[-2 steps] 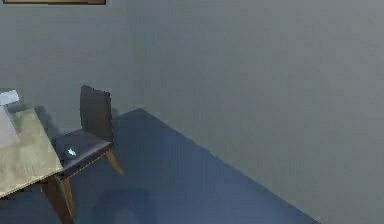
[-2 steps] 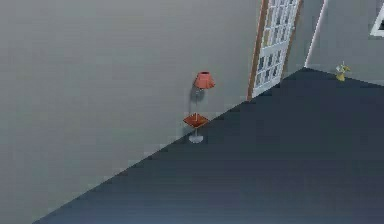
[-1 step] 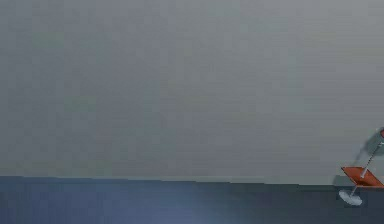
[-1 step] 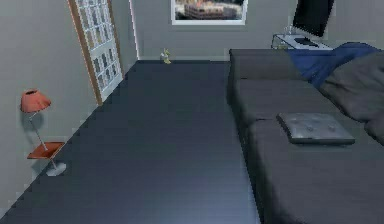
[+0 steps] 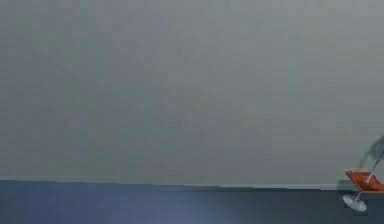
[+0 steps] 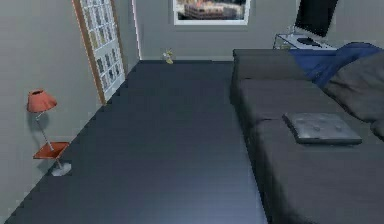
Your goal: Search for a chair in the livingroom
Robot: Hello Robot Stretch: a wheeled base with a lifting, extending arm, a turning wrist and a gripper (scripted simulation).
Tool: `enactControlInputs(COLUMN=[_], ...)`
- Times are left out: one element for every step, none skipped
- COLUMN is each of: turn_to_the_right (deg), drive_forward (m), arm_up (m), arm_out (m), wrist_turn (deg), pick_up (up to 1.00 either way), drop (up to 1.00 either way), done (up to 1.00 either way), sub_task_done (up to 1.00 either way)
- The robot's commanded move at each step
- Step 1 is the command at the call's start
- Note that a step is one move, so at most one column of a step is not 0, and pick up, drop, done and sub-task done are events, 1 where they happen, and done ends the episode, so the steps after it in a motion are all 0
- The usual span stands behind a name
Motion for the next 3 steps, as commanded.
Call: enactControlInputs(turn_to_the_right=[-45.0,-39.0,0.0], drive_forward=[0.0,0.0,0.5], arm_up=[0.0,0.0,0.0], arm_out=[0.0,0.0,0.0], wrist_turn=[0.0,0.0,0.0], pick_up=[0.0,0.0,0.0], drop=[0.0,0.0,0.0], done=[0.0,0.0,0.0], sub_task_done=[0.0,0.0,0.0])
